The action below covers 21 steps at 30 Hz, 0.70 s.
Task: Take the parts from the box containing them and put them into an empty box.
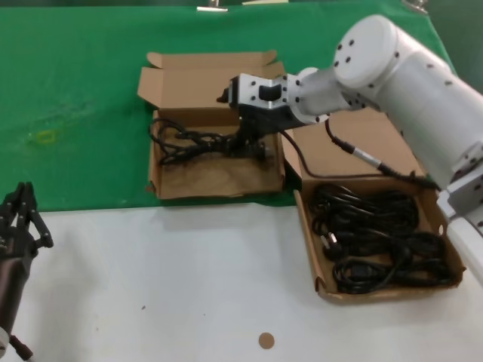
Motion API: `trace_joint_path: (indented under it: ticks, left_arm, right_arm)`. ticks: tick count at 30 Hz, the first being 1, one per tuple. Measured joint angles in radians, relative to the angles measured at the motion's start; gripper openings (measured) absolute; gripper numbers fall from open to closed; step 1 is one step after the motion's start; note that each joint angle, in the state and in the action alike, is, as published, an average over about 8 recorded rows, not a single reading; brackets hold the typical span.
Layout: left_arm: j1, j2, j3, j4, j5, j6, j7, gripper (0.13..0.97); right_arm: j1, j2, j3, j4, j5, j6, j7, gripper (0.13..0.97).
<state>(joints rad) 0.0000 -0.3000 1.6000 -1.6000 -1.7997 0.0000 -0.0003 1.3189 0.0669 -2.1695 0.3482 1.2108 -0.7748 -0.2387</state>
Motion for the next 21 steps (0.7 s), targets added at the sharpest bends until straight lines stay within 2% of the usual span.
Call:
trace_joint_path:
  ticks: [2,5,10,14,19,21]
  left_arm:
    - [0.0,0.0,0.0,0.0,0.0,0.0,0.0,0.153]
    - [0.0,0.0,0.0,0.0,0.0,0.0,0.0,0.153]
    - [0.0,0.0,0.0,0.0,0.0,0.0,0.0,0.2]
    - [0.0,0.0,0.0,0.0,0.0,0.0,0.0,0.228]
    - [0.0,0.0,0.0,0.0,0.0,0.0,0.0,0.319]
    - [0.0,0.0,0.0,0.0,0.0,0.0,0.0,0.356]
  right_arm:
    - [-0.023,0.004,0.01,0.022,0.01,0.013,0.004,0.451]
    - [-0.065,0.012,0.028,0.062,0.029,0.038,0.012,0.53]
    - [-0.148,0.026,0.064,0.14,0.065,0.086,0.027,0.663]
    - [-0.219,0.039,0.094,0.208,0.097,0.128,0.04,0.728]
    - [-0.309,0.055,0.133,0.293,0.138,0.181,0.056,0.836]
    - [-0.344,0.061,0.148,0.326,0.154,0.202,0.063,0.848]
